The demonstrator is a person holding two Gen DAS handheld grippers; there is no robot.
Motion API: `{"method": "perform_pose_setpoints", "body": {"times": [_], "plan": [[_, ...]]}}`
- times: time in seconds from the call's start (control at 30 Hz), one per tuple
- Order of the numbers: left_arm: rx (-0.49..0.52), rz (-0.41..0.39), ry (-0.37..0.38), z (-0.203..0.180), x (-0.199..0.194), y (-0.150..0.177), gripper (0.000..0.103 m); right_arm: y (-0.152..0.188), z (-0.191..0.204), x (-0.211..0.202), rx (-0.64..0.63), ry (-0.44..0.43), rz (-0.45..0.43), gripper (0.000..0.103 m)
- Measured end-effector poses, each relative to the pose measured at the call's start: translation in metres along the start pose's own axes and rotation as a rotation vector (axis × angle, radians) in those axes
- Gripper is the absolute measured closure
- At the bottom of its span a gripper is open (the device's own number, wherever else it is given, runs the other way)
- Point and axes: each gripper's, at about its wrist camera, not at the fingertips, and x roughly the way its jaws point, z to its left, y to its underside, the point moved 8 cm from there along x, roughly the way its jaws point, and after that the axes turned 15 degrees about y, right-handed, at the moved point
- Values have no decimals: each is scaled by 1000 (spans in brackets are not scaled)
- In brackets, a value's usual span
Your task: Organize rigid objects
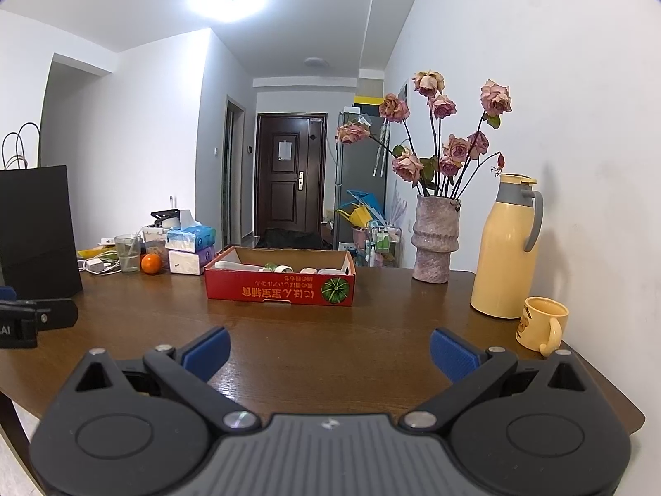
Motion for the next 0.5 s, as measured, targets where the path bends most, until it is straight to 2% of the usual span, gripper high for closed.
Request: {"method": "perform_pose_setpoints", "body": {"times": [0.5], "plan": [[9, 8, 19, -2, 5, 4, 0, 3, 1, 2, -3, 2, 7, 0]]}}
